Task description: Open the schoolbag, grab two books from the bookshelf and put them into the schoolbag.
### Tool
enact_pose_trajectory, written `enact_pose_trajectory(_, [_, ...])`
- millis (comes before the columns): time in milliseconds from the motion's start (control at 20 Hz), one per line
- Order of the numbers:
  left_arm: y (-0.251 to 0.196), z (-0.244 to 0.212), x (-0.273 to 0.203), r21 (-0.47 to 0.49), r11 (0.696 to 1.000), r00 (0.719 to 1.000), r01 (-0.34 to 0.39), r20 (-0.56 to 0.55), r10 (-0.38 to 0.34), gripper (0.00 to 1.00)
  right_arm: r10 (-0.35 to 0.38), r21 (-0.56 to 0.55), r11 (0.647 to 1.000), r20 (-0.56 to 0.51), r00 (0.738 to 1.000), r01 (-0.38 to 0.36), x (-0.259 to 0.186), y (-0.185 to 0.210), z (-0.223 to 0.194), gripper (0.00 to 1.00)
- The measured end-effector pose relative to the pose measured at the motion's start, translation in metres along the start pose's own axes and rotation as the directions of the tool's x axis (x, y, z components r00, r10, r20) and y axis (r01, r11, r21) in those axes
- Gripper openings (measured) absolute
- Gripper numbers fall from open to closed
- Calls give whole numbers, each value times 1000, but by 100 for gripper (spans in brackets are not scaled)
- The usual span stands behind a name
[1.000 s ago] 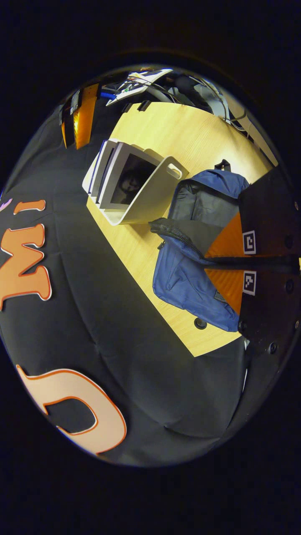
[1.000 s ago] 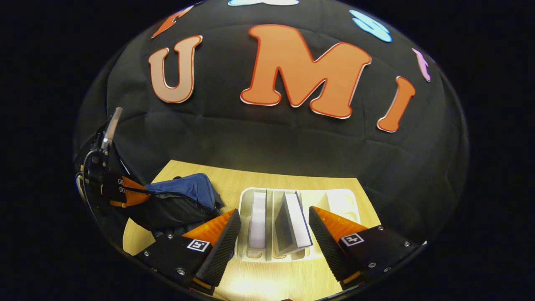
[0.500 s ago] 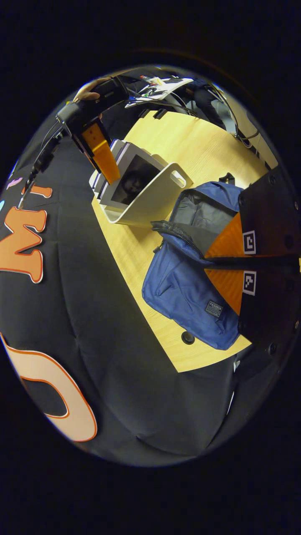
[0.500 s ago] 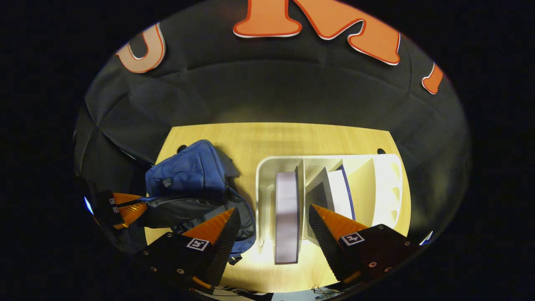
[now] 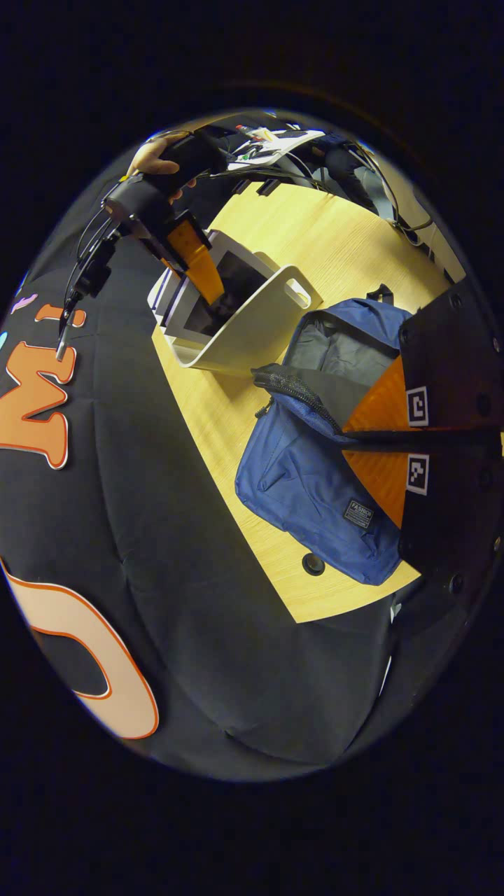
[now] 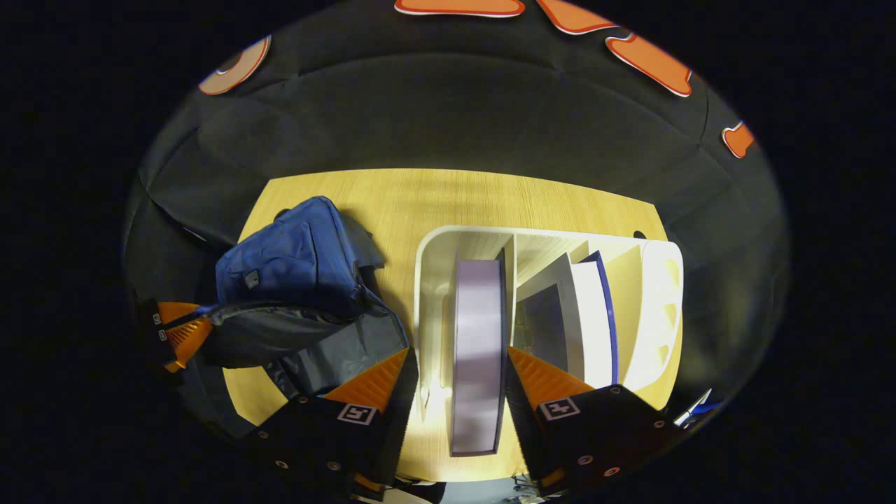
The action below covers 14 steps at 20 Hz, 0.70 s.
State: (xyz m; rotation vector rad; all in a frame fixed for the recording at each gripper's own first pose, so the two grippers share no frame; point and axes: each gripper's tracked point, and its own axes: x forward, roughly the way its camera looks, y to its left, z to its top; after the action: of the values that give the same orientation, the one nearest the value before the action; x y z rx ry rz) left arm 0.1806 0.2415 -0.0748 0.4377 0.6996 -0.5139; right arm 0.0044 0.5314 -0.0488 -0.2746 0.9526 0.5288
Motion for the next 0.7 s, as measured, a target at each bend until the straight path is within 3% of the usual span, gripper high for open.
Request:
enact_pose_trajectory(50, [-1,-2,-1,0,1000,1000,2,2,-2,0,4,9,1000,-1,1000,-4,4,0,-1,53])
enact_pose_trajectory(150, [0,0,-1,-8,1000,1000,-7,11,7,0,20,29,999,5,1000,-20,1,5,0,37])
enact_pose_trajectory(200, [0,1,0,-14,1000,1000,-11,11,11,1,25,28,999,4,1000,-25,1,4,1,34])
enact_pose_trajectory(250, [0,1,0,-16,1000,1000,-16,11,16,0,26,35,999,9,1000,-27,3,3,1,43])
enact_pose_trajectory(300, [-2,2,0,-17,1000,1000,-13,9,13,0,22,38,999,12,1000,-22,2,2,1,41])
enact_pose_trajectory(350, [-4,0,0,-16,1000,1000,-11,6,11,0,16,42,999,25,1000,-17,0,-1,4,31])
enact_pose_trajectory(400, [-4,0,-1,-13,1000,1000,-16,3,16,0,17,53,998,46,999,-19,-4,-4,9,30])
enact_pose_trajectory(450, [-4,2,-1,-8,1000,1000,-24,2,24,1,27,67,997,73,997,-32,-9,-5,13,40])
enact_pose_trajectory(500, [-4,3,-3,-14,999,999,-33,-3,33,0,33,89,995,93,995,-41,-19,-7,15,30])
enact_pose_trajectory(700, [-7,6,-4,-10,999,999,-46,-1,46,0,29,119,991,203,979,-54,-67,-20,29,30])
